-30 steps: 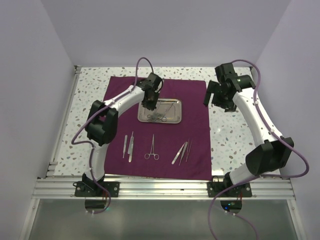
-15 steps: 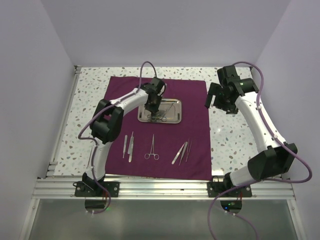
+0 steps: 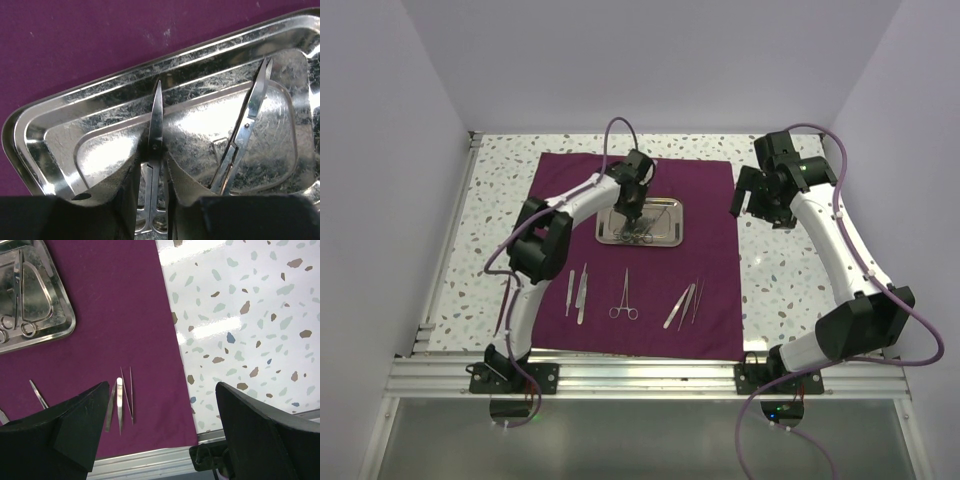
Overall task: Open and lay out the surgical kit
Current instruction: Pick up the medical item from the container.
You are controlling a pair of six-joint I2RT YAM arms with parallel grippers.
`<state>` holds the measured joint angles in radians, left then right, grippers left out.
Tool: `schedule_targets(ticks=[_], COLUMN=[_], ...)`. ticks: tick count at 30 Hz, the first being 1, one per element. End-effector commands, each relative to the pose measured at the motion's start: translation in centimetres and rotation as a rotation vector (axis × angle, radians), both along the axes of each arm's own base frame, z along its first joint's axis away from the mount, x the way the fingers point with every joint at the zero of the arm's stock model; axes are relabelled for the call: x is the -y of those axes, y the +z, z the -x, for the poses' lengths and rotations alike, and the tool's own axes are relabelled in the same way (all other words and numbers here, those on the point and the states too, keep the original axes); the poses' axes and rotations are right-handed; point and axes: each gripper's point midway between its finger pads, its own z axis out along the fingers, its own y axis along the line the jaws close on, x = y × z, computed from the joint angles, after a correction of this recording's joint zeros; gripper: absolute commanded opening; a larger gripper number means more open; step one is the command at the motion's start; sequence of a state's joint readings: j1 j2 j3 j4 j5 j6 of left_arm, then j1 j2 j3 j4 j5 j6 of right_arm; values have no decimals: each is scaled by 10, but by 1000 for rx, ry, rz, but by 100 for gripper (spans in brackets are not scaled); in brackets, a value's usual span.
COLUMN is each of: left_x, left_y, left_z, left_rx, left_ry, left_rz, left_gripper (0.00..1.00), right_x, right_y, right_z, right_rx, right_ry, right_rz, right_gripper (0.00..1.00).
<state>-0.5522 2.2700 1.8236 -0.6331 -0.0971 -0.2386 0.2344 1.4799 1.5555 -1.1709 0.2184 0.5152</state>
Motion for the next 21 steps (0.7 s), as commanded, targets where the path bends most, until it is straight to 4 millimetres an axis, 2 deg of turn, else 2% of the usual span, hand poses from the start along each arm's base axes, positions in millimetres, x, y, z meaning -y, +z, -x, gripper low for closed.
schedule_targets(ticks=[1, 4, 8, 10, 13, 15, 20, 21], left_x=[-10, -16, -17, -22, -24, -22, -1, 7], left_y=[-46, -63, -79, -88, -91, -85, -32, -16], left_z=[14, 26, 47, 59, 66, 65, 46, 35], left_rx=[-100, -156, -222, -249, -267, -258, -197, -164], left_ry=[-18, -33, -58, -63, -70, -70, -82, -83], left_rz=[-85, -100, -81, -88, -86, -73, 14, 39], left_gripper=[27, 16, 11, 6, 0, 0, 0, 0], right_x=[4, 4, 4, 4, 2, 2, -3, -3], right_y=[11, 12, 9, 7, 4, 3, 3, 3], right_z=[-3, -5, -6, -6, -7, -8, -11, -12], right_rx=[29, 32, 26, 21, 19, 18, 20, 23], right_ry=[-11, -13, -16, -16, -15, -16, -8, -8], right_rz=[9, 11, 14, 15, 7, 2, -17, -19], right_gripper=[91, 91, 92, 92, 92, 92, 92, 92])
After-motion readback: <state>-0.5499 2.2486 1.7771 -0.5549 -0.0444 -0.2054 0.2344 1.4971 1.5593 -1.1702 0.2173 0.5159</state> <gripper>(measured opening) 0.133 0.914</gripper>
